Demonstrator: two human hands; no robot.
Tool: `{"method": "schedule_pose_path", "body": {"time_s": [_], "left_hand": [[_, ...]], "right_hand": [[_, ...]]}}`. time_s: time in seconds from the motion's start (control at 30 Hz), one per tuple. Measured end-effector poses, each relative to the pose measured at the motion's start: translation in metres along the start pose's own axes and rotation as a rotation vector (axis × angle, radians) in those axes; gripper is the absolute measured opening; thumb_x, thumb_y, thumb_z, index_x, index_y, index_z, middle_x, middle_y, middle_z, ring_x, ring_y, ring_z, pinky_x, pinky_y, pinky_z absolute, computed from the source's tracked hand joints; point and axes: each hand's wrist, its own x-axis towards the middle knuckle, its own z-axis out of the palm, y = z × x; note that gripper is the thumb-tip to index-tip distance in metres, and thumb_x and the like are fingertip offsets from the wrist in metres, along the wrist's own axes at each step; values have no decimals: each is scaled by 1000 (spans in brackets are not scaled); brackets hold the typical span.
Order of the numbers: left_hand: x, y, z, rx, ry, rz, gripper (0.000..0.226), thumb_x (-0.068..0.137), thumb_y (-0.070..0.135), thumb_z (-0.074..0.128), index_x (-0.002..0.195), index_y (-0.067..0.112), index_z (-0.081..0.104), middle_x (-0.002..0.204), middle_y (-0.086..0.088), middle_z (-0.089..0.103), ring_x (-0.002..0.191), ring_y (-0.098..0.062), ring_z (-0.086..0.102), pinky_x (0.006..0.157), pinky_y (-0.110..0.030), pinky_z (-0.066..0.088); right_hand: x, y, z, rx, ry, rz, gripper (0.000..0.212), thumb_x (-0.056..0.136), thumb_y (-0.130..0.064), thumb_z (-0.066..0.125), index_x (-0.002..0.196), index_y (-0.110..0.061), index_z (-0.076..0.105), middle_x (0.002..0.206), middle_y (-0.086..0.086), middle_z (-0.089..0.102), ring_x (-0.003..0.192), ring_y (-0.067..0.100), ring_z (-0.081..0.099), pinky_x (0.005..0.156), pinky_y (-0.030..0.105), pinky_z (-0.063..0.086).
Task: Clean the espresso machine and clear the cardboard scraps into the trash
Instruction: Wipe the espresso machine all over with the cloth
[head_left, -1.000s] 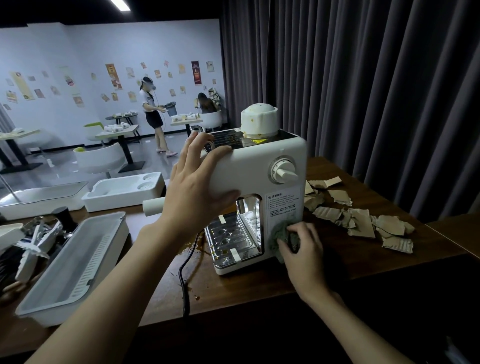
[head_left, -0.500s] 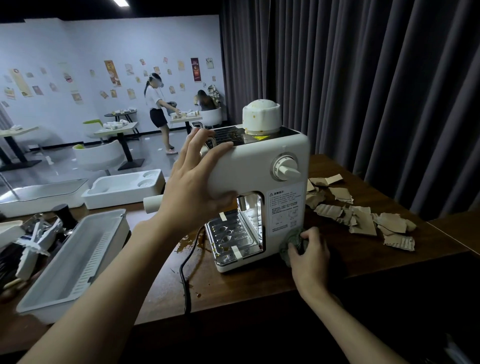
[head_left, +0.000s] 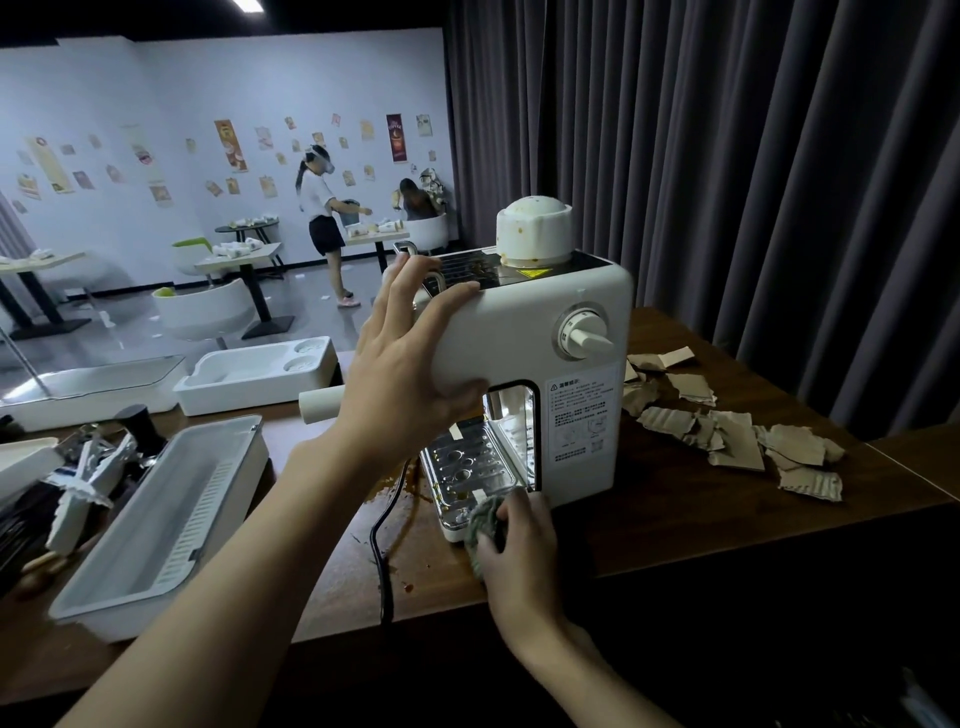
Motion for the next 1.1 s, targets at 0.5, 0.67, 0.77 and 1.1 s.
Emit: {"method": "schedule_pose_path", "body": {"time_s": [0.5,0.67,0.77,1.1], "left_hand": [[-1,2,-2,19,-18,-1,82,69,37,82,141,29,43,155,2,17,148,-32,20,108,-59,40],[0,1,-1,15,-18,-1,82,69,40,80,141,29,42,156,2,17,148,-33,20,106,-61,41],[0,1,-1,16,-22,-8,80,70,46,75,141,29,42,157,-2,17,147,-34,21,105,-62,41],[-1,0,0,14,-20,7,79,70,50,70,141,30,40,156,4,15,144,-36,26,100,-64,45]], "right_hand": [[-6,8,8,-40,-31,-183,26,80,2,65,93,-14,48,104,-4,38,89,8,48,79,8,35],[13,36,-20,-13,110,-76,34,74,10,71,82,-14,48,100,0,46,86,15,54,73,11,37],[28,52,-44,-48,179,-12,27,78,6,70,83,-10,49,103,7,52,91,21,56,74,21,44],[31,52,-39,28,262,89,22,80,0,72,89,-8,53,105,4,50,90,17,53,64,9,32]]}}
